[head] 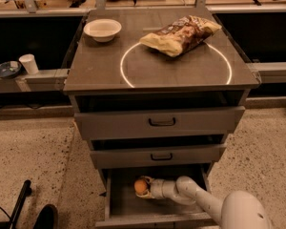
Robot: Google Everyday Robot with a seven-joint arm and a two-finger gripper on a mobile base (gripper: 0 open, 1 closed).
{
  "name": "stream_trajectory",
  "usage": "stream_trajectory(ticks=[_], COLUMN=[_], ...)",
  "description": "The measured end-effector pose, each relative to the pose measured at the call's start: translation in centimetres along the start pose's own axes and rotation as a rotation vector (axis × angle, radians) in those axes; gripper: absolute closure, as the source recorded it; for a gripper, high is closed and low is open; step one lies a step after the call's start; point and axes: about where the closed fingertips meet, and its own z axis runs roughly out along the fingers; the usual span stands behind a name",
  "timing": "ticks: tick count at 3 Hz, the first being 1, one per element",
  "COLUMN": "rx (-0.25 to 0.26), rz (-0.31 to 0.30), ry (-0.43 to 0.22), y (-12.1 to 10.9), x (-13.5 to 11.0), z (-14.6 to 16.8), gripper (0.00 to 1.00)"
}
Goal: Place orange into bottom drawer
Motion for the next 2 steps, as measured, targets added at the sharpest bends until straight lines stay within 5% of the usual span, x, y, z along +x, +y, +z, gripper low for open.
stream_trajectory(ticks=[1,2], rx=[0.000,0.000], rz=[0.000,0.000], ry=[0.000,0.000], y=[0.00,0.00], x=[0.00,0.00], z=[0.01,0.01], gripper=[0.00,0.00])
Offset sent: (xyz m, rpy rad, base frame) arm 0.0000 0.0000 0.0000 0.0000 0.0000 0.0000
